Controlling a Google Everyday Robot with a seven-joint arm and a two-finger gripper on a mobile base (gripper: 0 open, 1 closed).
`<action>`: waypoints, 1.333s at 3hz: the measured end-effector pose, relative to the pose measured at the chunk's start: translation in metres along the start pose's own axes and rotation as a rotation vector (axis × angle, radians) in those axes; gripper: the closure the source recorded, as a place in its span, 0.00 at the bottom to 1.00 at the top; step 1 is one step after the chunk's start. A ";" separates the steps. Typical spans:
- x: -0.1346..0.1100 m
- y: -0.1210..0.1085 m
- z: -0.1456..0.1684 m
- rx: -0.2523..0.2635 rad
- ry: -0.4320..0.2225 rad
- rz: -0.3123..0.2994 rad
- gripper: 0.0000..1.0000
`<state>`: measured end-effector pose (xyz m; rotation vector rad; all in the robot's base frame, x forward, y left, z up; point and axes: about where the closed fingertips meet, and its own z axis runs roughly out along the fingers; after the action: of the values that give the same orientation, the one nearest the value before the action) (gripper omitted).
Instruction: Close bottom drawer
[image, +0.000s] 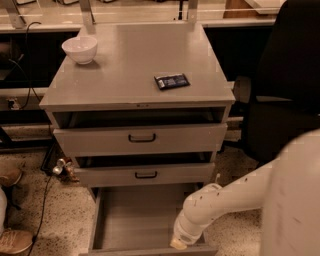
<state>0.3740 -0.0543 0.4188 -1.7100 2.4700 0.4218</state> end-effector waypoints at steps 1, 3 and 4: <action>0.020 -0.019 0.028 0.022 0.037 0.044 1.00; 0.068 -0.039 0.070 0.001 0.094 0.153 1.00; 0.092 -0.043 0.096 -0.029 0.123 0.212 1.00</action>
Offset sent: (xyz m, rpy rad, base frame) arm 0.0185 -0.0912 -0.1420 -0.1449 0.1191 -0.2307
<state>0.3740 -0.1236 0.2977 -1.5327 2.7599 0.3834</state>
